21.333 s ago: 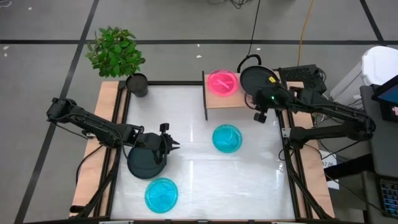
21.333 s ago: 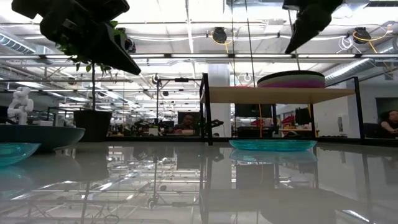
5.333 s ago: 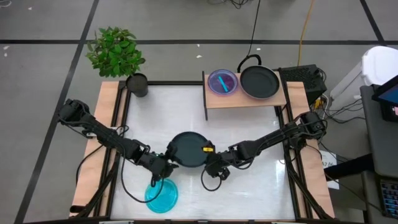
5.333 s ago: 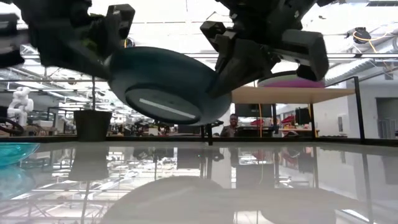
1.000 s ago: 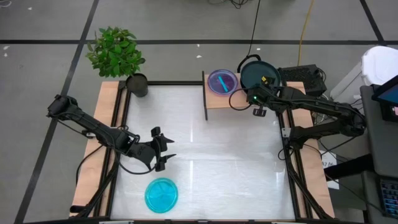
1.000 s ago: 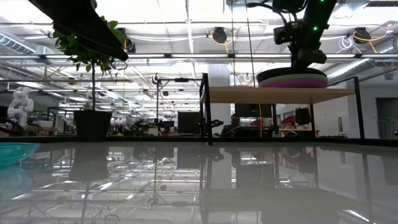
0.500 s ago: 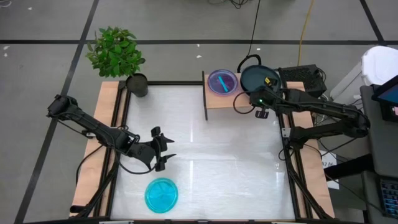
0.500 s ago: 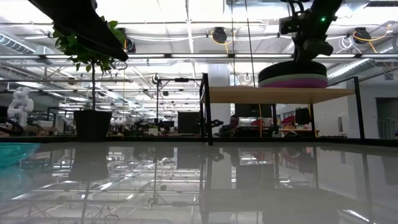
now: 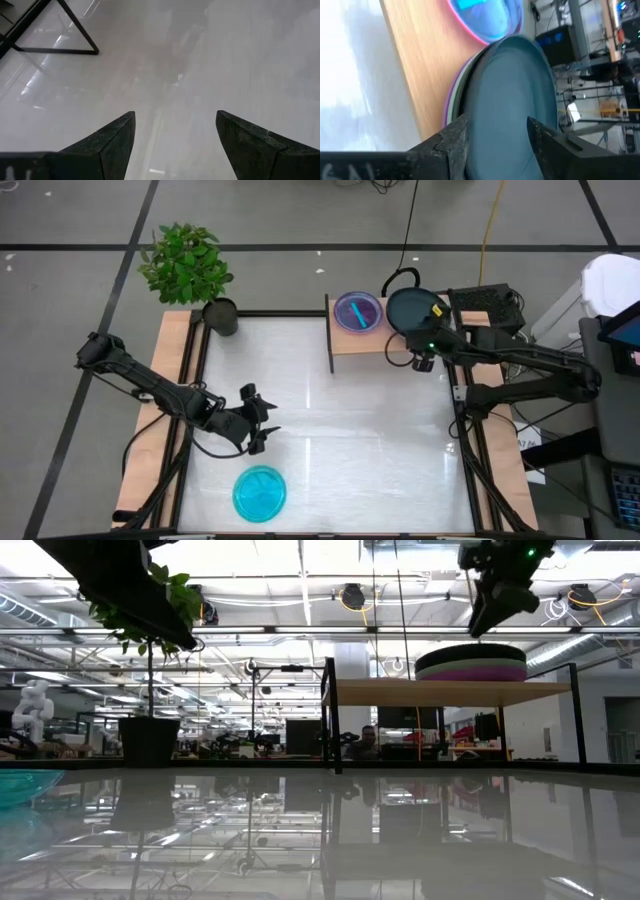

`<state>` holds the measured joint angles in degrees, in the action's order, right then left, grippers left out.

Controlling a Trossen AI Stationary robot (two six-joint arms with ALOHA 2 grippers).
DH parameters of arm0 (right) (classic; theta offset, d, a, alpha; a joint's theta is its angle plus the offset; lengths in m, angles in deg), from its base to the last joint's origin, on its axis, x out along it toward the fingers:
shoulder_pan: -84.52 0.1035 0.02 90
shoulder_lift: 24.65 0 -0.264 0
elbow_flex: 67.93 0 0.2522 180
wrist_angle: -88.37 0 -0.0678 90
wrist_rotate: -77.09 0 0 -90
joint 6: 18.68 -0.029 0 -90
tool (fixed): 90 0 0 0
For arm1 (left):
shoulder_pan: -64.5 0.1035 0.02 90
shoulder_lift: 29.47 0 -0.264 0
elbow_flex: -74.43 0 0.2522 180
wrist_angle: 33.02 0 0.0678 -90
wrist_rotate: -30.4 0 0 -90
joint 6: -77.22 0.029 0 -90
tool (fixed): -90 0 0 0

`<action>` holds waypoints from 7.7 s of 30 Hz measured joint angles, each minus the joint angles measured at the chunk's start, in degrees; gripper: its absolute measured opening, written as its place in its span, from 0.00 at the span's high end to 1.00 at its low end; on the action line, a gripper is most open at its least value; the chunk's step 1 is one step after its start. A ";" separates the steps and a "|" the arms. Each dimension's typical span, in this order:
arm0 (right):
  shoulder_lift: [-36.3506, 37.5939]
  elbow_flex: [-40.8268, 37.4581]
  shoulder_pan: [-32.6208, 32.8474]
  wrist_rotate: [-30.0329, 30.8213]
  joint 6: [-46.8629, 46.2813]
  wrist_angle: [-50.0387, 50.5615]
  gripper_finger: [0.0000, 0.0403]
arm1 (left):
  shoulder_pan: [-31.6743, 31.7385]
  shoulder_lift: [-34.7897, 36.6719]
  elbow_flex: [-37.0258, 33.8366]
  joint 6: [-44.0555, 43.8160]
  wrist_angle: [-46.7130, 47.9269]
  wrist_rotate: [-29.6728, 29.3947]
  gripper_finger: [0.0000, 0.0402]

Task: Place and stack plates onto a shelf
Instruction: Stack the dark blue plate on top of the black plate on the shelf, then stack the blue plate on top of the other blue plate on the shelf

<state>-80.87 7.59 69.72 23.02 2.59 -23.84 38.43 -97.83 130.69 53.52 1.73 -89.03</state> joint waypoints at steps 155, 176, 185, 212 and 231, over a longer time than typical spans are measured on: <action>2.88 -12.59 32.00 -7.65 -23.21 -27.56 0.55 | 40.35 -25.26 27.84 71.19 -28.97 22.06 0.99; 2.95 -12.59 33.67 -7.52 -23.59 -25.90 0.55 | 41.85 -33.85 37.69 64.70 -26.73 15.85 0.99; 2.97 -12.59 33.67 -7.52 -23.60 -25.87 0.55 | 43.49 -38.95 49.82 59.79 -11.77 17.76 0.99; 2.97 -12.59 33.67 -7.48 -22.68 -25.50 0.55 | 44.70 -41.18 49.88 56.65 -11.55 19.57 0.93; 2.97 -12.59 33.67 -7.48 -22.11 -25.50 0.55 | 45.07 -41.18 49.86 56.06 -10.56 20.52 0.93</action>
<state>-77.90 -5.00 103.39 15.54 -19.52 -49.34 83.50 -139.01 180.55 109.58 -8.83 -68.51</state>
